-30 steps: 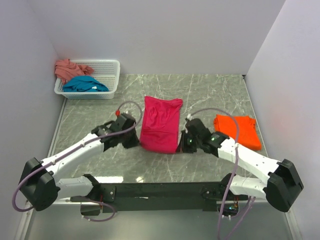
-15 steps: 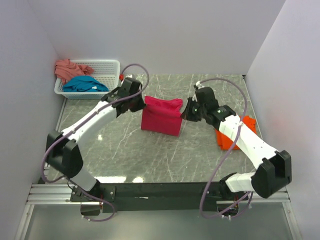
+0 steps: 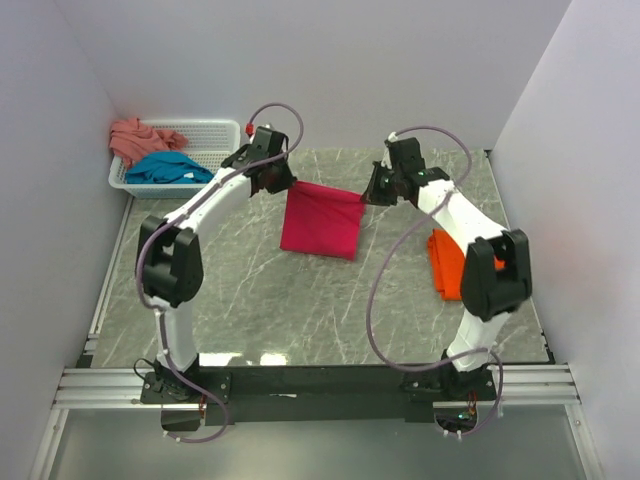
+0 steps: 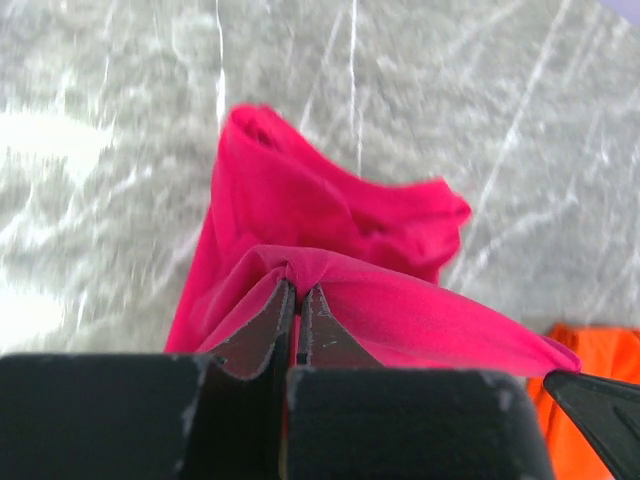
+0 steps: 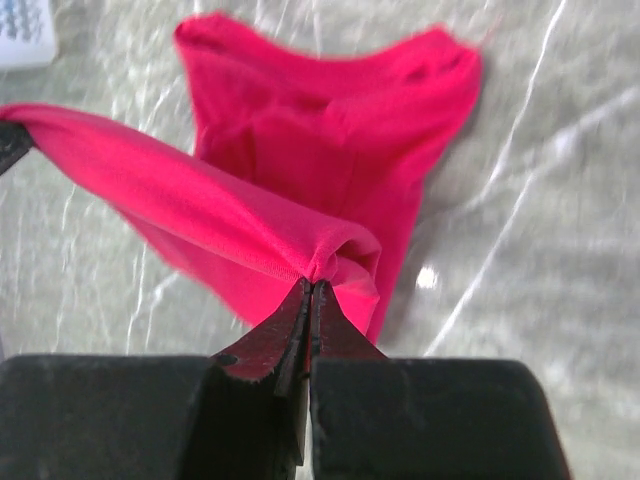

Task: Fold and stack the t-shirts
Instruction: Fold the tshirt

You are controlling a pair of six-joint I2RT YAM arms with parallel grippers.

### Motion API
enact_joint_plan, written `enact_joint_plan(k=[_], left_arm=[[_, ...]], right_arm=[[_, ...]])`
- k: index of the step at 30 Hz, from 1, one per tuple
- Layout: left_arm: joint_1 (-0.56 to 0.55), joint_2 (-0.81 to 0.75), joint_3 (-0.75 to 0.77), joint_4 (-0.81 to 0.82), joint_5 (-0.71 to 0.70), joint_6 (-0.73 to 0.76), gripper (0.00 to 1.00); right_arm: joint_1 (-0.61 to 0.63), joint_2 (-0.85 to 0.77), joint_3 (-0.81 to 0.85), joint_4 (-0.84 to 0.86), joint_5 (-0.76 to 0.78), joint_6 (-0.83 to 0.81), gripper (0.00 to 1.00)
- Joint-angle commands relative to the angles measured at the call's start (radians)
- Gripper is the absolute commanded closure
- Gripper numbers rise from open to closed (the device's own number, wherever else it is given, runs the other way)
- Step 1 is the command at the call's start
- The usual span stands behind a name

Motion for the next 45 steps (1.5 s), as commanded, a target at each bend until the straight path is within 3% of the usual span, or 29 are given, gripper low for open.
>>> enact_joint_plan(k=[1, 9, 12, 13, 14, 15, 16, 17, 18, 22, 29, 40, 45], left_arm=[[0.032, 0.068, 0.099, 0.038, -0.024, 0.032, 0.99], [0.058, 0.272, 0.246, 0.069, 0.059, 0.087, 0.99], [0.059, 0.332, 0.295, 0.074, 0.079, 0.101, 0.94], [0.059, 0.344, 0.326, 0.06, 0.078, 0.104, 0.76], [0.061, 0.353, 0.341, 0.051, 0.078, 0.106, 0.63], [0.059, 0.361, 0.354, 0.04, 0.078, 0.109, 0.51], [0.061, 0.359, 0.361, 0.023, 0.078, 0.107, 0.32], [0.061, 0.352, 0.369, 0.016, 0.078, 0.104, 0.21], [0.061, 0.326, 0.363, 0.017, 0.079, 0.106, 0.01], [0.061, 0.203, 0.27, 0.029, 0.067, 0.101, 0.01], [0.061, -0.047, -0.045, 0.08, 0.03, 0.055, 0.01], [0.062, -0.328, -0.415, 0.114, 0.078, -0.041, 0.01], [0.062, -0.358, -0.421, 0.055, 0.033, -0.038, 0.01]], right_arm=[[-0.031, 0.09, 0.109, 0.013, 0.013, -0.015, 1.0], [-0.049, 0.311, 0.259, 0.072, 0.028, 0.03, 1.0], [-0.051, 0.381, 0.323, 0.053, 0.042, 0.034, 0.91], [-0.054, 0.398, 0.345, 0.038, 0.045, 0.045, 0.7], [-0.055, 0.423, 0.387, 0.023, 0.038, 0.042, 0.58], [-0.055, 0.429, 0.403, 0.004, 0.033, 0.042, 0.48], [-0.055, 0.429, 0.414, -0.002, 0.032, 0.045, 0.38], [-0.055, 0.423, 0.422, -0.006, 0.016, 0.041, 0.32], [-0.054, 0.415, 0.417, -0.017, 0.018, 0.041, 0.29], [-0.052, 0.316, 0.276, 0.023, 0.019, 0.041, 0.24], [-0.012, 0.233, 0.064, 0.058, 0.018, 0.06, 0.24], [0.052, 0.331, 0.086, 0.03, 0.07, 0.09, 0.39], [0.08, 0.337, 0.089, -0.005, 0.165, 0.103, 0.43]])
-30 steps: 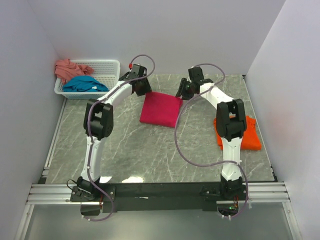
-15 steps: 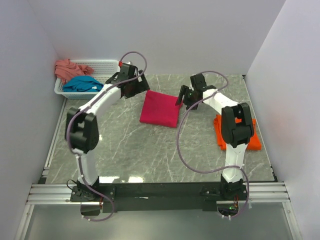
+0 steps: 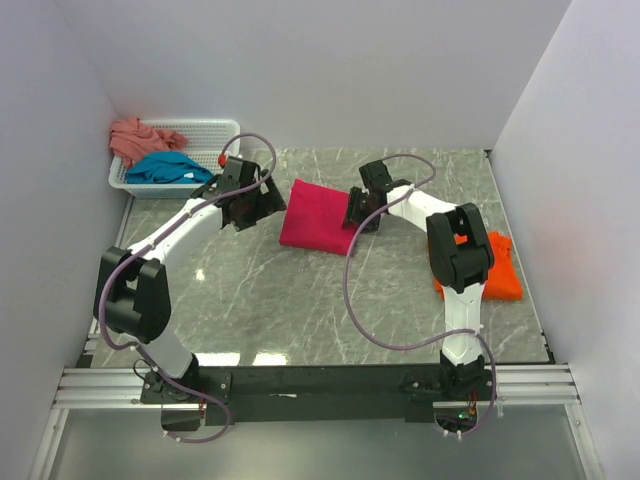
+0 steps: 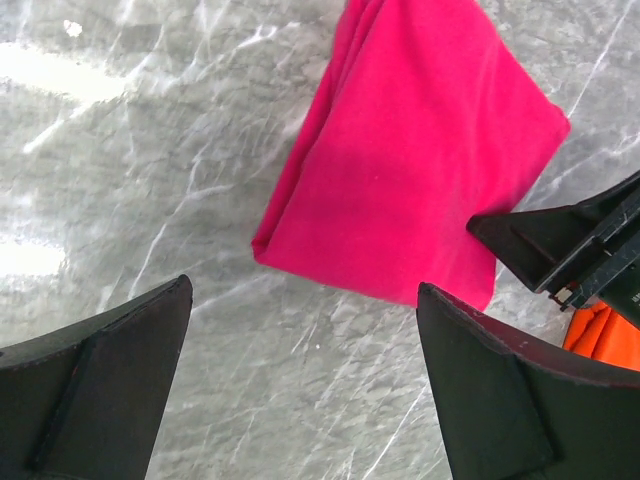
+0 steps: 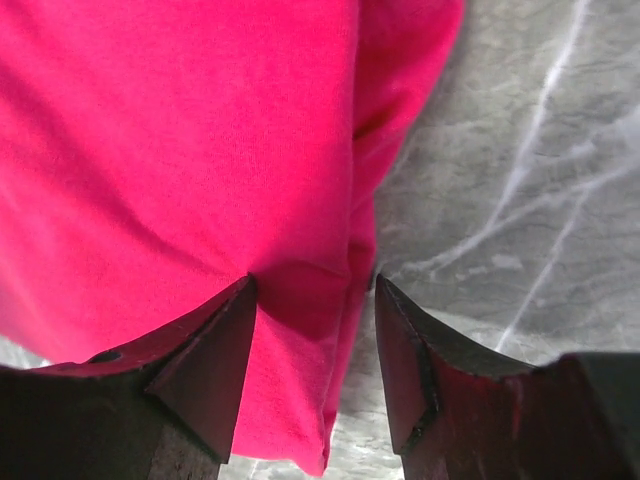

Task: Fold and stack the t-shirts
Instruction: Fold the tshirt, then neatly place the folded tshirt to the corner

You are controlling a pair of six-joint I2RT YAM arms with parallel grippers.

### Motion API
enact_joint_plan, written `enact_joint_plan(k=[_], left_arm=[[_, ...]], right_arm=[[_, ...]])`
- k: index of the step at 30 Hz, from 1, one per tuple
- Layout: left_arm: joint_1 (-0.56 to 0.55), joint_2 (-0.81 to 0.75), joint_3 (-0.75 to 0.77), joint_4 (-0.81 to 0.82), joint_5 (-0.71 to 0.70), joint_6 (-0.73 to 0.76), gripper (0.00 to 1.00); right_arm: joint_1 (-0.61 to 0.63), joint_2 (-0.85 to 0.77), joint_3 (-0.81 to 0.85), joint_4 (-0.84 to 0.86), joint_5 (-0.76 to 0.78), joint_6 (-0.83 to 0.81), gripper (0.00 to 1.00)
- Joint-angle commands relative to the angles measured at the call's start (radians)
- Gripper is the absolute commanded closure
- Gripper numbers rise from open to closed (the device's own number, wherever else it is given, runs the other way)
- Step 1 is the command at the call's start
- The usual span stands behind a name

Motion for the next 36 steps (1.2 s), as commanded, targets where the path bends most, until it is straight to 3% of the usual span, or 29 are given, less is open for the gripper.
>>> enact_joint_plan(k=[1, 10, 14, 18, 21, 30, 36], left_arm=[[0.003, -0.065, -0.001, -0.006, -0.032, -0.016, 0.01], [0.003, -0.079, -0.006, -0.022, -0.067, -0.021, 0.01], [0.003, -0.087, -0.011, -0.031, -0.075, -0.024, 0.01], [0.003, -0.11, -0.032, -0.04, -0.089, -0.029, 0.01], [0.003, -0.133, -0.043, -0.063, -0.112, -0.035, 0.01], [0.003, -0.182, -0.093, -0.065, -0.104, -0.032, 0.01], [0.003, -0.2, -0.101, -0.048, -0.086, -0.018, 0.01]], right_arm=[[0.017, 0.01, 0.036, -0.029, 0.097, 0.015, 0.43], [0.043, 0.079, 0.087, -0.069, 0.132, 0.003, 0.48], [0.054, 0.125, 0.131, -0.078, 0.128, -0.012, 0.56], [0.073, 0.164, 0.184, -0.104, 0.135, -0.067, 0.86], [0.085, 0.159, 0.225, -0.16, 0.171, -0.124, 1.0], [0.094, -0.133, 0.037, -0.275, 0.232, -0.334, 1.0], [0.094, -0.403, -0.25, -0.335, 0.275, -0.37, 1.0]])
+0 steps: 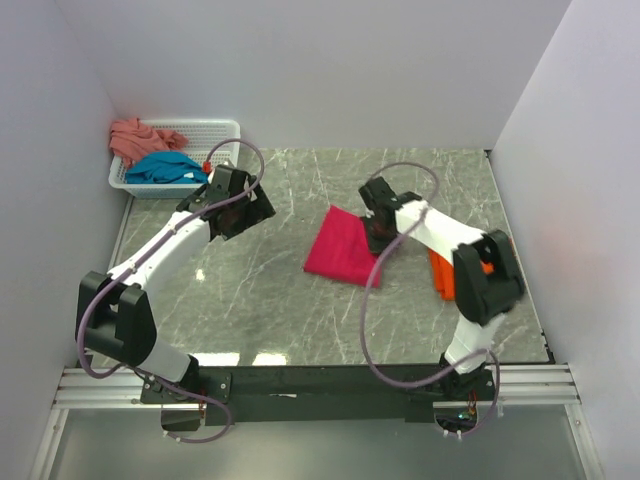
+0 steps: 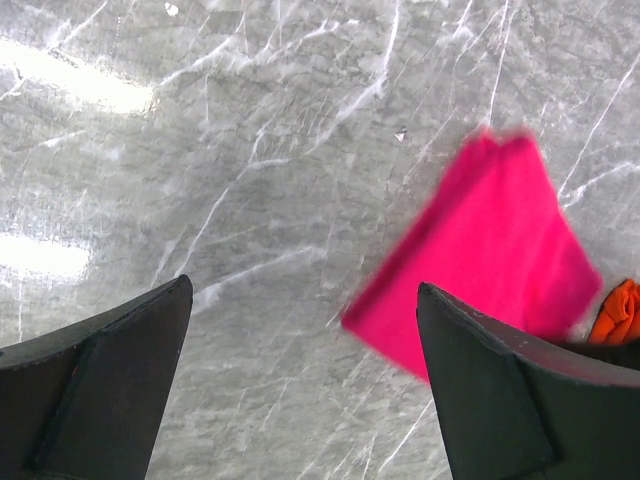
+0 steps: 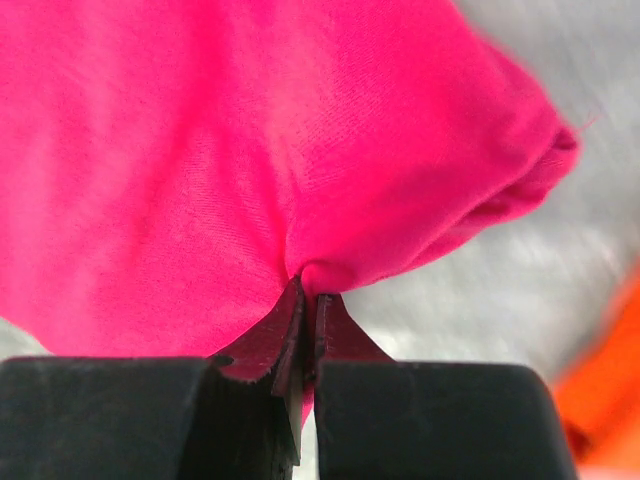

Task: Fold and stack the t-shirts
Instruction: Neatly place the folded tshirt to the corner

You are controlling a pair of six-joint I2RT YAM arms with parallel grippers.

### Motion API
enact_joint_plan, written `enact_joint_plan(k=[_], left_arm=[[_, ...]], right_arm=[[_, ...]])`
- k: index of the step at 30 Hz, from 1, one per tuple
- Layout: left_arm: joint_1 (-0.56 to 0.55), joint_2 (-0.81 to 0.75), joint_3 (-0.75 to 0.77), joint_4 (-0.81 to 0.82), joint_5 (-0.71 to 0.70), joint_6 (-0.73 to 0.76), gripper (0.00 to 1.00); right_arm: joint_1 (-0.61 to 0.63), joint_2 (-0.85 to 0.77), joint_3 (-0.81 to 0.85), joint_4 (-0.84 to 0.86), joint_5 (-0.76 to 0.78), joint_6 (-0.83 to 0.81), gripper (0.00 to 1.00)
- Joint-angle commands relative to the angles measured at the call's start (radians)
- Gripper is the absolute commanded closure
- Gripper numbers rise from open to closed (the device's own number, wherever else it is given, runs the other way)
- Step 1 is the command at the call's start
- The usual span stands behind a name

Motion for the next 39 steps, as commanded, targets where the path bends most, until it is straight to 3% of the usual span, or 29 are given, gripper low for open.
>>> enact_joint_plan(k=[1, 6, 15, 22, 30, 39], left_arm=[[0.003, -0.053, -0.009, 0.018, 0.003, 0.01, 0.01], [0.003, -0.074, -0.023, 0.039, 0.014, 0.015, 0.01], [0.003, -0.097, -0.034, 0.045, 0.019, 0.018, 0.01], [0.003, -0.108, -0.035, 0.039, -0.001, 0.015, 0.01], [0.003, -0.111, -0.041, 0.041, -0.01, 0.012, 0.01], [0.003, -0.111, -0.035, 0.038, -0.017, 0.014, 0.01]], right_arm=[[0.003, -0.181, -0.133, -0.103, 0.13, -0.052, 1.0], [-0.011, -0.339, -0.231, -0.198, 0.32, -0.048, 1.0], [-0.054, -0.436, -0.199, -0.319, 0.615, -0.12, 1.0], [-0.062, -0.537, -0.221, -0.309, 0.686, -0.271, 1.0], [-0.085, -0.662, -0.141, -0.286, 0.629, -0.325, 1.0], [-0.214, -0.671, -0.064, -0.261, 0.574, -0.413, 1.0]])
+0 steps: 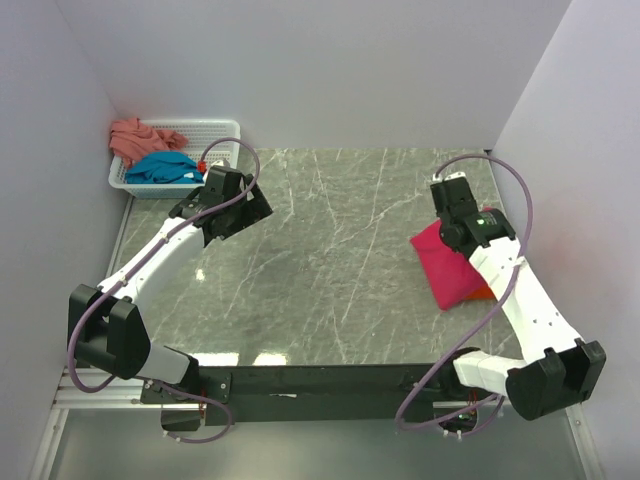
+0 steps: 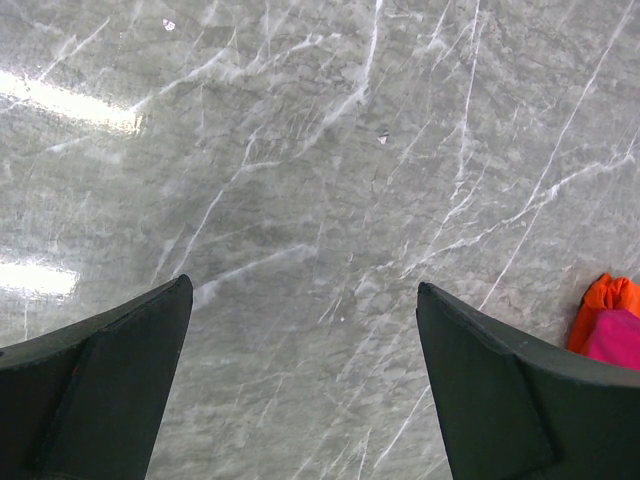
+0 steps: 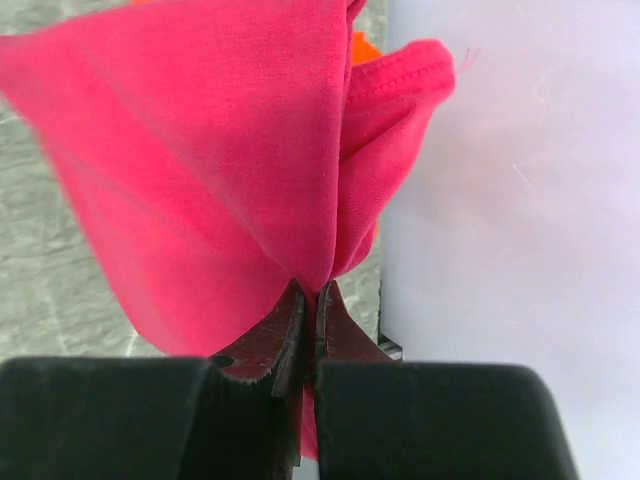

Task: Fold and stack the t-shirts
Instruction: Neatly place the folded tshirt to the corner

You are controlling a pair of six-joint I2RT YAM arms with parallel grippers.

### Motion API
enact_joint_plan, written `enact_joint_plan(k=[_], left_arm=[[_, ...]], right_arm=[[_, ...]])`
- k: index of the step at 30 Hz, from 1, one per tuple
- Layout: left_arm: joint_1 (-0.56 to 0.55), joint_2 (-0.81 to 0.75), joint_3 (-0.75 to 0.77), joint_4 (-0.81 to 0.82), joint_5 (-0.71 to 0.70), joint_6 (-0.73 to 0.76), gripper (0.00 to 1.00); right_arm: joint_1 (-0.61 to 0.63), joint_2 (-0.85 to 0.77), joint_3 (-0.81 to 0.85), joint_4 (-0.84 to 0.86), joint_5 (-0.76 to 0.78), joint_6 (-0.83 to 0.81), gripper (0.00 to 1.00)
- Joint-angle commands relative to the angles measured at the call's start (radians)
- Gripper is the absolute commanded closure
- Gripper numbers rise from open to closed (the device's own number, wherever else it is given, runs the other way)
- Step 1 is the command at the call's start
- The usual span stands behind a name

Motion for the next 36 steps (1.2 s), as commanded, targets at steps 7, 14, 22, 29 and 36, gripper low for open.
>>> enact_joint_plan(k=[7, 14, 22, 29, 36], left_arm=[[0.003, -0.035, 0.001, 0.014, -0.035, 0.006, 0.01], [0.005, -0.025, 0.014, 0.005, -0.043, 0.009, 0.01], [0.006, -0.017, 0.018, 0.004, -0.05, 0.009, 0.0], [0.008, -0.017, 0.021, -0.004, -0.061, 0.008, 0.01], [0.009, -0.029, 0.023, -0.012, -0.076, 0.003, 0.01]], right_arm=[[-0.232, 0.016, 0.075, 0.134, -0.137, -0.15, 1.0], [-0.385, 0.178, 0.01, 0.219, -0.173, -0.156, 1.0], [-0.506, 0.322, 0.007, 0.346, -0.133, -0.157, 1.0], [-0.554, 0.447, 0.049, 0.346, -0.113, -0.084, 0.75], [-0.556, 0.396, 0.099, 0.303, -0.176, 0.002, 0.01]])
